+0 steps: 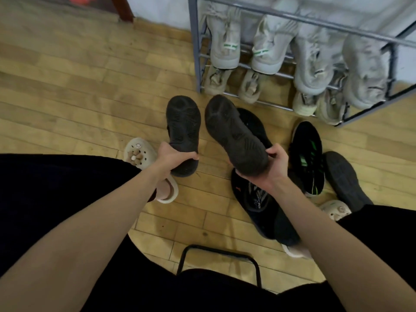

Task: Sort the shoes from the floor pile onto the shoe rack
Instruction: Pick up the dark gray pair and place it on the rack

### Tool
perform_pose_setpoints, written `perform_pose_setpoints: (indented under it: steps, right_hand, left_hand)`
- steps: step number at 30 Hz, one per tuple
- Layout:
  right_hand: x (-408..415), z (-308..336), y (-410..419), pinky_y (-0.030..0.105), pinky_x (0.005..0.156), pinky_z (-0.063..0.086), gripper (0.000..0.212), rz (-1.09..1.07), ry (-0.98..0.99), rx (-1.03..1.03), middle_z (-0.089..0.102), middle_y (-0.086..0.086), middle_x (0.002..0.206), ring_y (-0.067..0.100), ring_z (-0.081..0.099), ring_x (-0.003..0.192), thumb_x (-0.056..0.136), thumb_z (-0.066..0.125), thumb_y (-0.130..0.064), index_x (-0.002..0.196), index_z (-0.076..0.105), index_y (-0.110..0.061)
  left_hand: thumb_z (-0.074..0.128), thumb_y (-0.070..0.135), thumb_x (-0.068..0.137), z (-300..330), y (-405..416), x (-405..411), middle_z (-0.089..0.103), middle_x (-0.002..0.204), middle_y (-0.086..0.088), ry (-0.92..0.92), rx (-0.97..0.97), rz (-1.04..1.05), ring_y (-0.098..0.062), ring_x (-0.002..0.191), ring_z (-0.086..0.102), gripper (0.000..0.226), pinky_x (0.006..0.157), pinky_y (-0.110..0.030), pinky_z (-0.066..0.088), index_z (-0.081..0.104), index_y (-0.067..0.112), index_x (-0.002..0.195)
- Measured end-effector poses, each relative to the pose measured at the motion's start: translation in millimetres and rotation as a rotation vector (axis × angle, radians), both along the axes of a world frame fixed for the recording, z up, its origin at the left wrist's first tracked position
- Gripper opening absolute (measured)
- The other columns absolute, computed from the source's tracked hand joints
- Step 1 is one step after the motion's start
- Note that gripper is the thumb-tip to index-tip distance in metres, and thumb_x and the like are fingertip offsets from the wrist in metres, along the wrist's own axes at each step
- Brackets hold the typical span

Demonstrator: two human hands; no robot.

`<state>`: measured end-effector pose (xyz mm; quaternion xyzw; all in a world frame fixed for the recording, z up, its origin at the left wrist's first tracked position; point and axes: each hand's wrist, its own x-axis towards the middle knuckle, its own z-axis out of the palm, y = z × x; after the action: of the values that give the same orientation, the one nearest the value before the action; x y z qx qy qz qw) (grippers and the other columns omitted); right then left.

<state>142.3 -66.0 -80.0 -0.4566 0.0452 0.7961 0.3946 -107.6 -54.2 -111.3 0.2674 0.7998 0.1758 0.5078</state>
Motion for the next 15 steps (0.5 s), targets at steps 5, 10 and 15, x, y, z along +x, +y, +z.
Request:
perform_pose_setpoints:
  steps: [5,10,15]
  right_hand:
    - [11.0,-3.1,-27.2,0.045,0.095,0.041,0.078,-0.192,0.201,-0.08,0.046,0.024,0.14,0.049,0.054,0.111,0.063,0.051,-0.03,0.139,0.047,-0.011]
    - [28.1,1.8,-37.0,0.043,0.092,0.044,0.062,-0.25,0.212,-0.097,0.045,0.023,0.141,0.048,0.053,0.11,0.072,0.045,-0.035,0.128,0.053,-0.009]
    - [38.1,18.7,-34.1,0.046,0.088,0.047,0.067,-0.231,0.14,-0.054,0.047,0.025,0.138,0.05,0.054,0.108,0.064,0.049,-0.031,0.127,0.054,-0.01]
  left_hand:
    - [0.093,0.028,0.053,18.4,-8.1,5.8,0.046,0.116,-0.001,0.044,0.052,-0.113,-0.017,0.109,0.047,0.095,0.085,-0.032,0.043,0.038,0.008,0.127]
    - [0.095,0.034,0.046,26.9,-14.5,25.7,0.052,0.12,-0.002,0.019,0.049,-0.201,-0.02,0.112,0.052,0.099,0.087,-0.034,0.047,0.041,0.009,0.125]
    - [0.095,0.028,0.049,46.5,-9.9,45.9,0.056,0.101,0.005,-0.036,0.085,-0.241,-0.012,0.096,0.056,0.082,0.079,-0.03,0.046,0.047,0.011,0.113]
